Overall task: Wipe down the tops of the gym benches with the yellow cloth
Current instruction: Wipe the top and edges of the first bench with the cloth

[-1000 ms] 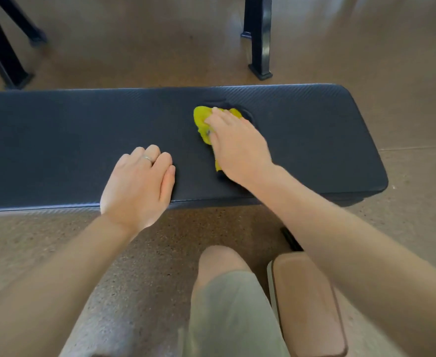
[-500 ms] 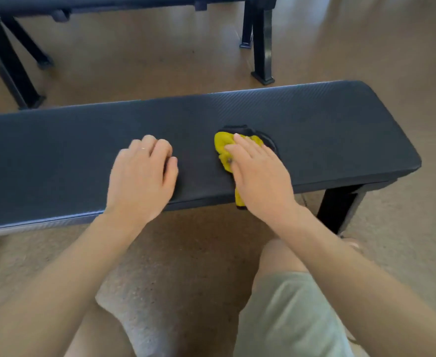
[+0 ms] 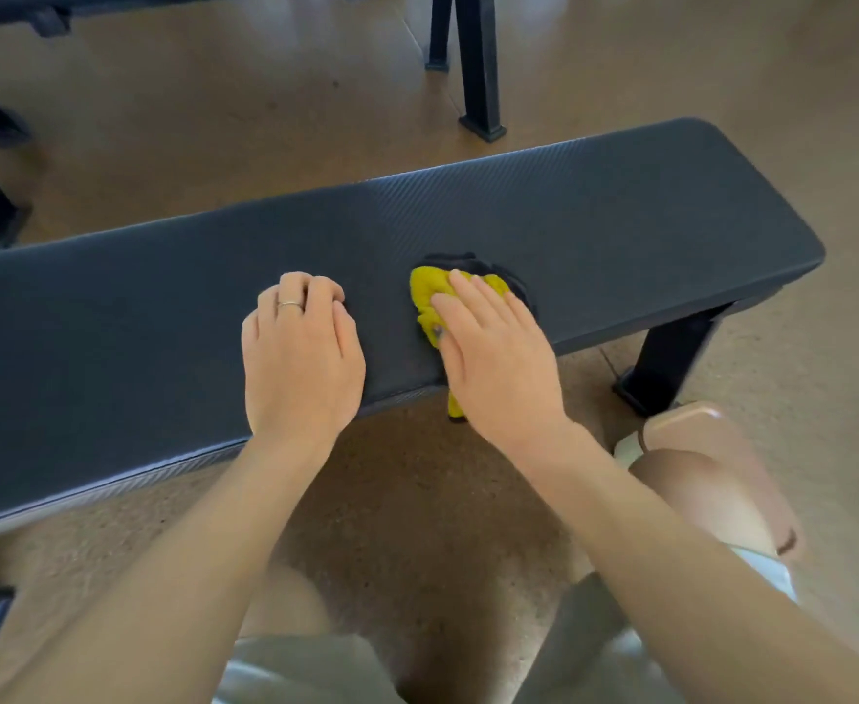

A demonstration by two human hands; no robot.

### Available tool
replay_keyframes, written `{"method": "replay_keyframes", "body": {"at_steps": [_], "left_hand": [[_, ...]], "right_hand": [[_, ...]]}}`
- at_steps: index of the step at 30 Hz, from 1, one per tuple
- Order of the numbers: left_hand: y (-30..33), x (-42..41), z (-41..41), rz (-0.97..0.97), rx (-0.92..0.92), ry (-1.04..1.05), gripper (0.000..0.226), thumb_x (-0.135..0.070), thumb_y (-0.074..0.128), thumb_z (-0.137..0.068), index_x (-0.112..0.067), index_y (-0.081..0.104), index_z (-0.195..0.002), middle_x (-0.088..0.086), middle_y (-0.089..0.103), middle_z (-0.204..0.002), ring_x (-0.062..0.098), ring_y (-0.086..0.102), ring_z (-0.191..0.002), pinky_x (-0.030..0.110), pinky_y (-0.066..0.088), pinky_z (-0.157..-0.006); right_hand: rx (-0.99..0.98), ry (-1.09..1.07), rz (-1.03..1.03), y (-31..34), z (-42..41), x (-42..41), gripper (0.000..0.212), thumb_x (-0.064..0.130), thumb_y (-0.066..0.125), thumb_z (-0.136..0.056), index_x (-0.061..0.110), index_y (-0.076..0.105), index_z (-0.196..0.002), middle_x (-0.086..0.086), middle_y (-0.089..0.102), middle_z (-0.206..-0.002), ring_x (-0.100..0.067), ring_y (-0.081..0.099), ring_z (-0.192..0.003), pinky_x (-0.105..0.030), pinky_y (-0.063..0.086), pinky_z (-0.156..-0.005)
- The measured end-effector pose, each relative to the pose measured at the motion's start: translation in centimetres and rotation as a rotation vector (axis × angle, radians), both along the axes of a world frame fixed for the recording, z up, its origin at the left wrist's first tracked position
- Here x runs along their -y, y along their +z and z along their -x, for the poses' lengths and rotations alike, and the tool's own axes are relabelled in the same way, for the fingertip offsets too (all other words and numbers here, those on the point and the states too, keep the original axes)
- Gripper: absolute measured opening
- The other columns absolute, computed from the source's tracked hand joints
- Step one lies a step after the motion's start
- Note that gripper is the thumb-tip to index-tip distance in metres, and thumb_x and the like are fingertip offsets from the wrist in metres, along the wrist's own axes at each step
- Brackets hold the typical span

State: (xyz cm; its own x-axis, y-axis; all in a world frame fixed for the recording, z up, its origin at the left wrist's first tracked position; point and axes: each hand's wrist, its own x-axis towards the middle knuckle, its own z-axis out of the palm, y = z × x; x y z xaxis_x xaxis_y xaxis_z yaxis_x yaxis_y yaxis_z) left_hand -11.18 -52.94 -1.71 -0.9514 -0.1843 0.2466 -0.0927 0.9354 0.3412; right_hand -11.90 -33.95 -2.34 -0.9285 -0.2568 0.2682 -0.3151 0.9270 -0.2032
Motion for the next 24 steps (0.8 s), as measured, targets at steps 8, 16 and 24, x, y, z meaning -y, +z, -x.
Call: {"method": "replay_keyframes", "body": {"at_steps": [8,16,24], "left_hand": [[-0.3,-0.5,-0.1,0.026,0.036,0.02,0.03,-0.026,0.031,-0.106,-0.014,0.056,-0.119,0.01,0.058,-0.127,0.032,0.053,-0.117,0.047,0.043,-0.103],[-0.6,0.1,-0.3,0.015,0.018,-0.007,0.026,-0.02,0.036,-0.104,-0.015,0.058,-0.118,0.007,0.056,-0.126,0.031,0.052,-0.117,0.047,0.041,-0.102],[-0.5,-0.2,-0.1,0.016,-0.004,0.025,0.026,-0.02,0.035,-0.105,-0.015,0.057,-0.116,0.007,0.056,-0.123,0.03,0.053,-0.115,0.047,0.042,-0.102]], "right_hand": [[-0.03,-0.437,0.145,0.9,0.1,1.2,0.031,0.024,0.039,-0.101,0.011,0.063,-0.115,-0.011,0.063,-0.129,-0.036,0.053,-0.128,-0.052,0.033,-0.115],[-0.1,-0.112,0.037,-0.4,-0.4,-1.4,0.032,0.028,0.044,-0.104,0.012,0.067,-0.119,-0.01,0.062,-0.14,-0.03,0.054,-0.133,-0.046,0.038,-0.115],[-0.055,-0.267,0.159,1.4,-1.9,3.8,0.02,0.016,0.049,-0.096,0.015,0.064,-0.109,-0.007,0.063,-0.118,-0.035,0.055,-0.117,-0.049,0.038,-0.107]]}}
